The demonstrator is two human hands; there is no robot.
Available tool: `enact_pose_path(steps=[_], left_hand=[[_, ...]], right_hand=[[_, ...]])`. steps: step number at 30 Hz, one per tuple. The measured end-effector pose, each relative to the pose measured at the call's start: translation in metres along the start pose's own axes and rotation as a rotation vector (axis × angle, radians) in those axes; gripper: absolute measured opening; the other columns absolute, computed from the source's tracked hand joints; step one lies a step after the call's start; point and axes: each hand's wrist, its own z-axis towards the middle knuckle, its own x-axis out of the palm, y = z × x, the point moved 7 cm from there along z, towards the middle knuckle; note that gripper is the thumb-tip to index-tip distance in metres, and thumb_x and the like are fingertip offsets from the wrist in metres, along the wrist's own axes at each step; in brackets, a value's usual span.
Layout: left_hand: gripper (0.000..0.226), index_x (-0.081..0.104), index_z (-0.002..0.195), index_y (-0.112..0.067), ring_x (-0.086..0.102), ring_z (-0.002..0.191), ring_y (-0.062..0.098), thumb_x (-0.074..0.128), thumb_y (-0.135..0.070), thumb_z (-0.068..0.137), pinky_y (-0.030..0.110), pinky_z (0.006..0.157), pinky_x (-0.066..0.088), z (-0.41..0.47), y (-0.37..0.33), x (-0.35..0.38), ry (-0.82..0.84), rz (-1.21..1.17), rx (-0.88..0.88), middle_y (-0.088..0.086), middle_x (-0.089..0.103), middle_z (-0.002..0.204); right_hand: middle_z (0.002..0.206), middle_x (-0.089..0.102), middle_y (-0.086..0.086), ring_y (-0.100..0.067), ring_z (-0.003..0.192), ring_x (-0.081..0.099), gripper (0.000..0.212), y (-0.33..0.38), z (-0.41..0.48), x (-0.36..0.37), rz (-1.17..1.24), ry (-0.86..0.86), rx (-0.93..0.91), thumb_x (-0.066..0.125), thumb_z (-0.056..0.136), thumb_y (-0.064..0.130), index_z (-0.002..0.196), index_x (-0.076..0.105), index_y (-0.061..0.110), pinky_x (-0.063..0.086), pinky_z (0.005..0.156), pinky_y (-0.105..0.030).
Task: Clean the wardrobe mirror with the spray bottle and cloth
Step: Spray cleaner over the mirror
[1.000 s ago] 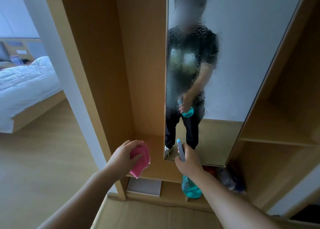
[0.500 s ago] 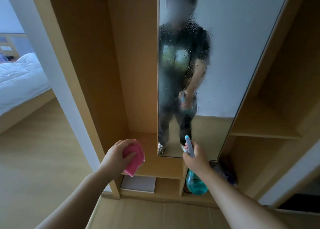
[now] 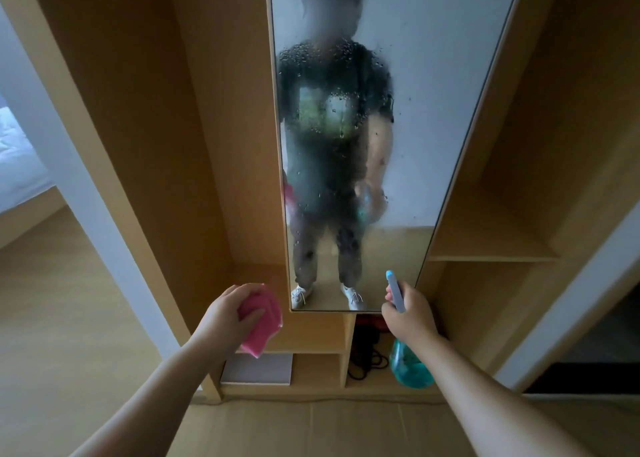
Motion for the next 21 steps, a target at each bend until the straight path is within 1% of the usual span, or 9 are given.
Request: enact_pose_path(steps=[2, 4, 7, 9, 11, 13, 17, 19, 21], left_hand=[[0.033, 0.053, 0.116, -0.037, 0.055, 0.099, 0.010, 0.063, -0.019, 0.090, 0.029, 0.077, 0.056, 0.003, -0.001, 0.003, 0.009, 0.005, 0.002, -0.012, 0.056, 0.109], [0.034, 0.055, 0.118, -0.035, 0.055, 0.099, 0.010, 0.063, -0.018, 0.090, 0.026, 0.076, 0.054, 0.006, -0.003, 0.006, 0.014, 0.009, 0.008, -0.011, 0.056, 0.109], [0.034, 0.055, 0.117, -0.034, 0.055, 0.098, 0.009, 0.064, -0.016, 0.089, 0.024, 0.076, 0.051, 0.008, -0.008, 0.010, 0.012, 0.005, 0.019, -0.010, 0.056, 0.108], [0.034, 0.055, 0.117, -0.035, 0.055, 0.096, 0.011, 0.064, -0.017, 0.089, 0.026, 0.076, 0.051, 0.010, -0.011, 0.012, 0.006, 0.018, 0.022, -0.010, 0.056, 0.107], [0.034, 0.056, 0.119, -0.032, 0.055, 0.096, 0.011, 0.064, -0.018, 0.089, 0.028, 0.077, 0.053, 0.011, -0.012, 0.014, 0.008, 0.026, 0.014, -0.010, 0.056, 0.107], [0.035, 0.057, 0.121, -0.030, 0.055, 0.096, 0.011, 0.064, -0.018, 0.089, 0.029, 0.077, 0.054, 0.011, -0.012, 0.015, 0.018, 0.028, 0.007, -0.010, 0.056, 0.108], [0.036, 0.057, 0.122, -0.030, 0.055, 0.099, 0.013, 0.064, -0.016, 0.089, 0.034, 0.080, 0.056, 0.008, -0.013, 0.017, 0.030, 0.031, 0.011, -0.011, 0.056, 0.108], [0.036, 0.056, 0.121, -0.030, 0.055, 0.098, 0.012, 0.064, -0.016, 0.089, 0.033, 0.080, 0.056, 0.006, -0.012, 0.017, 0.029, 0.029, 0.009, -0.012, 0.056, 0.108], [0.036, 0.056, 0.121, -0.030, 0.055, 0.097, 0.010, 0.063, -0.017, 0.089, 0.028, 0.076, 0.055, 0.003, -0.012, 0.015, 0.026, 0.026, 0.007, -0.012, 0.056, 0.107]], right_hand=[[0.095, 0.060, -0.002, -0.023, 0.090, 0.061, 0.020, -0.010, 0.002, -0.006, 0.039, -0.014, 0.051, 0.059, 0.085, 0.011, 0.105, 0.057, 0.013, 0.054, 0.083, -0.041], [0.101, 0.060, -0.003, -0.022, 0.094, 0.061, 0.025, -0.018, 0.003, -0.013, 0.035, -0.035, 0.069, 0.058, 0.085, 0.010, 0.109, 0.057, 0.012, 0.053, 0.084, -0.039], [0.097, 0.060, -0.006, -0.023, 0.087, 0.060, 0.022, -0.028, 0.005, -0.019, 0.020, -0.054, 0.084, 0.057, 0.084, 0.009, 0.105, 0.056, 0.010, 0.053, 0.078, -0.039], [0.095, 0.059, -0.007, -0.022, 0.082, 0.060, 0.020, -0.035, 0.005, -0.022, 0.030, -0.056, 0.102, 0.057, 0.084, 0.010, 0.104, 0.056, 0.010, 0.051, 0.071, -0.035], [0.094, 0.058, -0.006, -0.020, 0.081, 0.059, 0.020, -0.039, 0.004, -0.024, 0.035, -0.054, 0.111, 0.057, 0.084, 0.010, 0.105, 0.056, 0.011, 0.049, 0.067, -0.030], [0.091, 0.059, -0.006, -0.019, 0.078, 0.060, 0.017, -0.041, 0.003, -0.025, 0.019, -0.061, 0.099, 0.058, 0.084, 0.012, 0.102, 0.056, 0.012, 0.051, 0.068, -0.032], [0.080, 0.060, -0.005, -0.021, 0.067, 0.062, 0.009, -0.046, -0.002, -0.024, -0.044, -0.074, 0.122, 0.058, 0.083, 0.017, 0.091, 0.056, 0.014, 0.057, 0.062, -0.037], [0.082, 0.060, -0.004, -0.021, 0.070, 0.062, 0.011, -0.048, -0.005, -0.020, -0.059, -0.052, 0.128, 0.058, 0.081, 0.020, 0.091, 0.056, 0.015, 0.057, 0.065, -0.038], [0.085, 0.059, -0.002, -0.019, 0.077, 0.060, 0.015, -0.045, -0.007, -0.011, -0.078, -0.006, 0.087, 0.058, 0.082, 0.021, 0.096, 0.056, 0.016, 0.056, 0.074, -0.040]])
